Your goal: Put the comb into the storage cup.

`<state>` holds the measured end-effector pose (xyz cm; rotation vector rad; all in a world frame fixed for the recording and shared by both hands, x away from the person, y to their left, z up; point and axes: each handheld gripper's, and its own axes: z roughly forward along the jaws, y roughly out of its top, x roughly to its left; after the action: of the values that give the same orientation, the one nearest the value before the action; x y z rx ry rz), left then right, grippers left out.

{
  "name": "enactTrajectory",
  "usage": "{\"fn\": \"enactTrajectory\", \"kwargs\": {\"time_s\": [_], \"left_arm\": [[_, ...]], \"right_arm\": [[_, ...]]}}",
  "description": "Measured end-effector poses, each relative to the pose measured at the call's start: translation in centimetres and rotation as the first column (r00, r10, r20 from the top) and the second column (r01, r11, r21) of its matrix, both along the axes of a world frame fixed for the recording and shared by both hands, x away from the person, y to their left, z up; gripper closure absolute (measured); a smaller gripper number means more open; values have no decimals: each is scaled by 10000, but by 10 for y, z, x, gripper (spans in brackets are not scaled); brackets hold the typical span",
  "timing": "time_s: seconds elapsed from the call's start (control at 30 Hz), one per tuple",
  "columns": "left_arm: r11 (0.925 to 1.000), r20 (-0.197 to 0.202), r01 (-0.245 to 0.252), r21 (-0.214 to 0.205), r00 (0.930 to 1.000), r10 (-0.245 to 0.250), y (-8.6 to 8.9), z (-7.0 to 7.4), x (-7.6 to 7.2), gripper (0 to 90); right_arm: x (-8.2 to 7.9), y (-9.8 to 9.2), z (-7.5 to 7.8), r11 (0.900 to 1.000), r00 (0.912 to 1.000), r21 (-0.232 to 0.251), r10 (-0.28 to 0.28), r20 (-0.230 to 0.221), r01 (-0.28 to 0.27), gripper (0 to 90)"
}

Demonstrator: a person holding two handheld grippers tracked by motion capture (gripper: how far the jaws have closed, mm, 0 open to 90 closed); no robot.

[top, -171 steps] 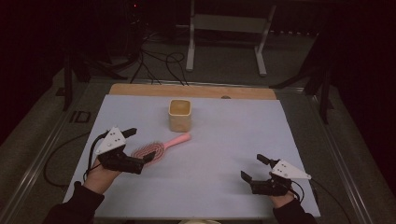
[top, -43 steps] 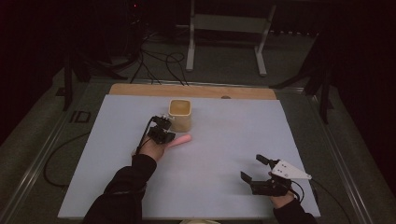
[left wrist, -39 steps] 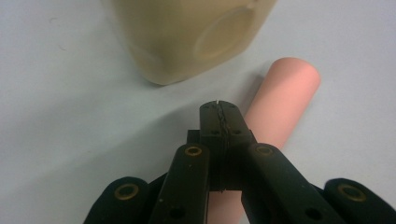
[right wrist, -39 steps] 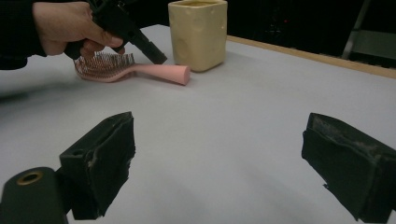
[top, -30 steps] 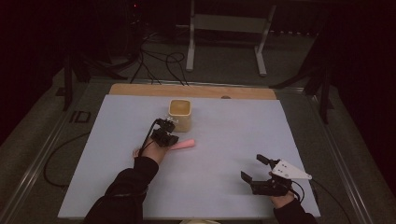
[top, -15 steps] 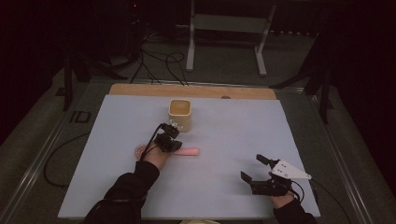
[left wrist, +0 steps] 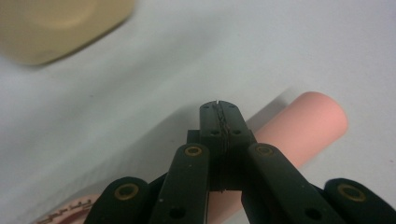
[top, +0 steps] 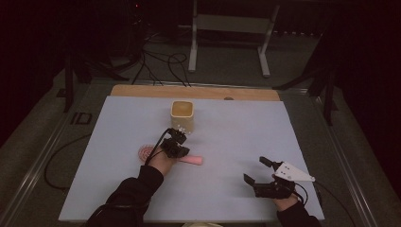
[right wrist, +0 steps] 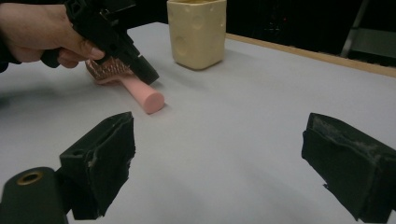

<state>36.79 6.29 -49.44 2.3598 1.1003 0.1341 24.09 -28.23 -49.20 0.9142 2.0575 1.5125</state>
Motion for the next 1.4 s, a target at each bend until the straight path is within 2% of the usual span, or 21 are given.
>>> {"fn": "enactTrajectory", "kwargs": {"time_s": [0.6,1.27,1.4], "left_arm": [[9981,-292,615,50,9977,-614,0,-3,-31,900],[9927,-735,1157,329,9909,-1130,19,-2,-53,900],[9915,-902,1230,414,9888,-1189,29,-1,-60,900]], "right_arm": [[0,0,0,10000,10000,-27,-12,-3,12,94],[0,1,0,10000,10000,-17,9,-24,-9,94],[0,1,0,10000,10000,-9,-15,-40,15,94]]}}
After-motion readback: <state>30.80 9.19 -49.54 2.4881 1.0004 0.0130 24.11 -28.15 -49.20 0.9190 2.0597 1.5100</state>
